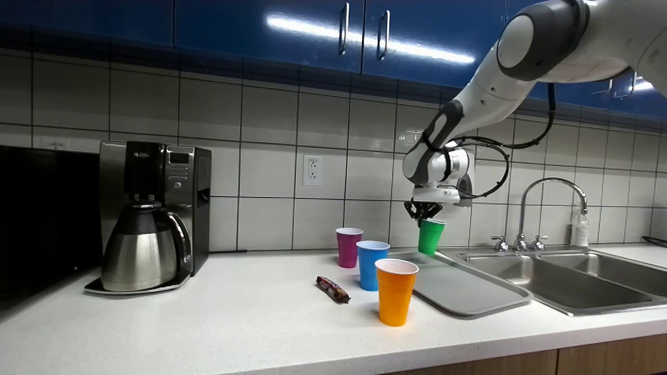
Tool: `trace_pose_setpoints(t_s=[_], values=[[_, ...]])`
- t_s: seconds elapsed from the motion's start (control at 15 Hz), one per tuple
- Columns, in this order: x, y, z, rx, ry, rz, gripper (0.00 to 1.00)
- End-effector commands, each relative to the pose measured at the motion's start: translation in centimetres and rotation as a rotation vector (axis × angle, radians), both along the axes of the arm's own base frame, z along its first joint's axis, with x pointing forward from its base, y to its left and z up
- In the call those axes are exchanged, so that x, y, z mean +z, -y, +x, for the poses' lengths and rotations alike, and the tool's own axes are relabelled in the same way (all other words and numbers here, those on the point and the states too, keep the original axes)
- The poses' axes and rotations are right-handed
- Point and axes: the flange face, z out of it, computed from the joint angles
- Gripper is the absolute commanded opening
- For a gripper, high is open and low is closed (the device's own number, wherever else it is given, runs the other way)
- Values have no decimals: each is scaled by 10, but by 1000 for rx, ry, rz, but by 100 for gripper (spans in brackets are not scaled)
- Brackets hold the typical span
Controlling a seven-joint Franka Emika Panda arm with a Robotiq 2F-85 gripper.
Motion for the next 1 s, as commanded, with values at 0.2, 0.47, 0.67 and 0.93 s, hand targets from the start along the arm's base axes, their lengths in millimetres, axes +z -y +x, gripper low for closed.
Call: trace_pose_setpoints(t_s=[0.2,0.47,0.67,0.93], values=[[29,-4,-31,3,19,19,1],[38,-6,-48,9,23,25,1],[42,-6,-62,9,24,28,1],[45,-4,-78,7,19,38,1]])
